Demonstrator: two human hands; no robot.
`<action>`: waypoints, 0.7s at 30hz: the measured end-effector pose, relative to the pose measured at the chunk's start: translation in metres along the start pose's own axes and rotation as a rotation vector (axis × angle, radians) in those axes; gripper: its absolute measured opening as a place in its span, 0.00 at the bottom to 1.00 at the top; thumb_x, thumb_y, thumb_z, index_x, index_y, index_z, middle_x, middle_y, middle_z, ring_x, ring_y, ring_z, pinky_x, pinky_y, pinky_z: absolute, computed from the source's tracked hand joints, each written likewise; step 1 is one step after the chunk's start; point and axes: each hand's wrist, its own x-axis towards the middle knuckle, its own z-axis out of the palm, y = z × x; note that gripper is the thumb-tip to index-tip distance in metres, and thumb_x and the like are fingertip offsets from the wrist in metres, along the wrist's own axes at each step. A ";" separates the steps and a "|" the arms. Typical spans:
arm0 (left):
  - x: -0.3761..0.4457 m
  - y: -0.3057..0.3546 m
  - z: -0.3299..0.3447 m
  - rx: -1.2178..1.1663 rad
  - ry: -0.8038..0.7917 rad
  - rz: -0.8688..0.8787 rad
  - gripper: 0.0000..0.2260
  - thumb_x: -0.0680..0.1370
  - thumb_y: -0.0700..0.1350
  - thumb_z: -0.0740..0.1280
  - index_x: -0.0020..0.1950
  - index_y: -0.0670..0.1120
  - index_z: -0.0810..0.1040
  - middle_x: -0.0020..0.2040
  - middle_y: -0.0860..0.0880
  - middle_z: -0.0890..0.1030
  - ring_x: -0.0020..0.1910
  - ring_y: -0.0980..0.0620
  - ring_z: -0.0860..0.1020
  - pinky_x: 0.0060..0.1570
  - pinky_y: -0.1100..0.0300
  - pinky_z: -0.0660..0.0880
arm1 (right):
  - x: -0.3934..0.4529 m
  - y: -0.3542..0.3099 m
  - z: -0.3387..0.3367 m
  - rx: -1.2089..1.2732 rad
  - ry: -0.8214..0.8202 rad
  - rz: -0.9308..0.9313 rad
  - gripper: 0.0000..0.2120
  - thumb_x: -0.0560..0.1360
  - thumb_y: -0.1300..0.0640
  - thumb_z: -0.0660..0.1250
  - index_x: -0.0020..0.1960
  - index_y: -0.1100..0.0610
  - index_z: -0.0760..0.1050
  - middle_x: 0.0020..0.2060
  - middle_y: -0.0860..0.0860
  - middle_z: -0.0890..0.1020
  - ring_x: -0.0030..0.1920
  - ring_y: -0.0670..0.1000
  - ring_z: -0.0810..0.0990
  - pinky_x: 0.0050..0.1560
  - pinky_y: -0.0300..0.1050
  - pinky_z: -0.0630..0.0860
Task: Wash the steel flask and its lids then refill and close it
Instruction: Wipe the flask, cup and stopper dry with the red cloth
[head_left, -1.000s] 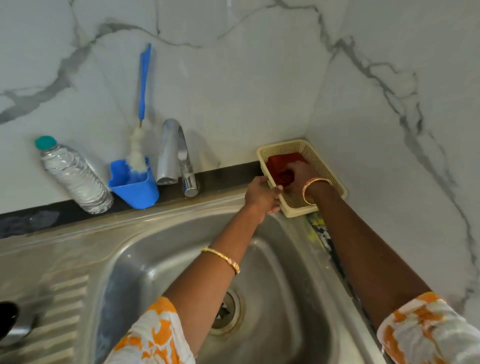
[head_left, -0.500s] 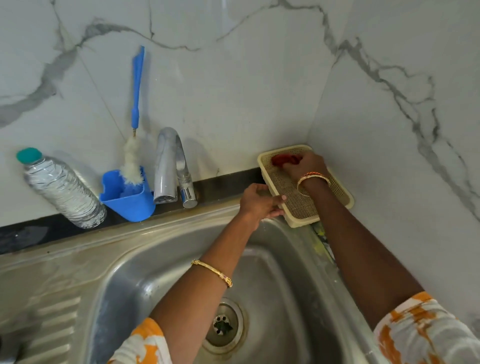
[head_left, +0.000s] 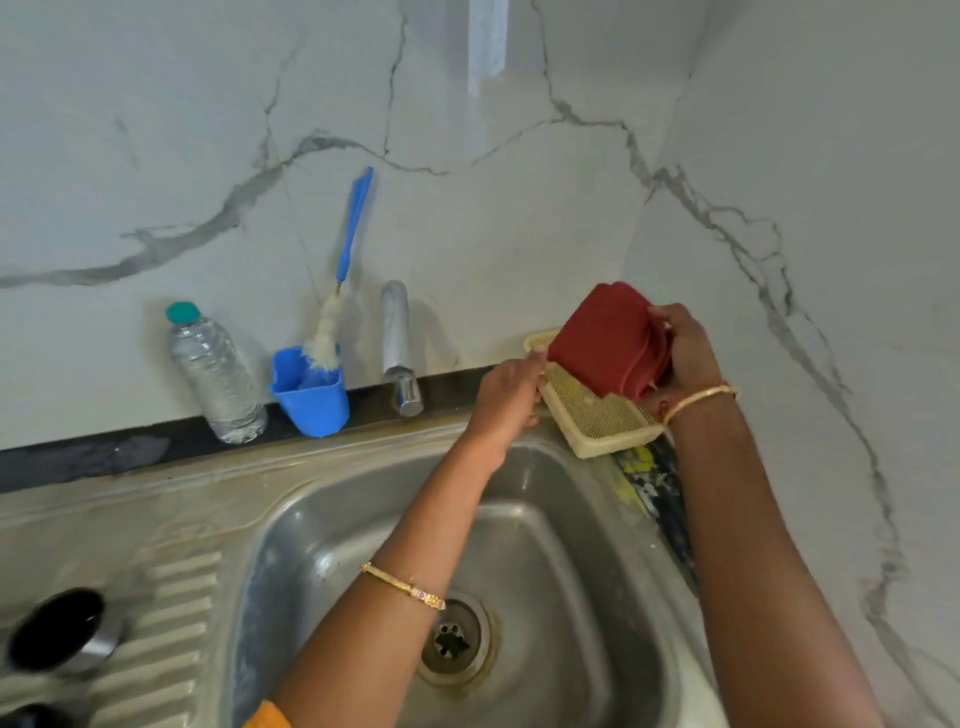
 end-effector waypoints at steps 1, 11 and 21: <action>-0.013 0.003 -0.002 -0.032 -0.019 -0.001 0.17 0.79 0.59 0.61 0.55 0.47 0.77 0.51 0.51 0.81 0.50 0.54 0.80 0.53 0.52 0.78 | -0.017 0.008 0.004 -0.002 -0.058 0.029 0.10 0.75 0.51 0.64 0.50 0.56 0.79 0.42 0.53 0.84 0.41 0.53 0.83 0.42 0.47 0.80; -0.145 -0.054 -0.071 -0.064 0.329 0.057 0.06 0.73 0.43 0.73 0.40 0.50 0.77 0.38 0.54 0.80 0.37 0.58 0.78 0.36 0.66 0.74 | -0.138 0.123 0.028 -0.145 -0.160 0.253 0.14 0.75 0.69 0.64 0.59 0.62 0.72 0.45 0.58 0.81 0.45 0.56 0.80 0.42 0.54 0.80; -0.248 -0.095 -0.203 0.570 1.090 0.582 0.09 0.74 0.41 0.65 0.53 0.43 0.80 0.49 0.46 0.79 0.48 0.45 0.78 0.51 0.53 0.75 | -0.204 0.207 0.101 -0.136 -0.084 0.342 0.07 0.73 0.66 0.64 0.51 0.61 0.73 0.36 0.56 0.79 0.28 0.53 0.81 0.25 0.45 0.79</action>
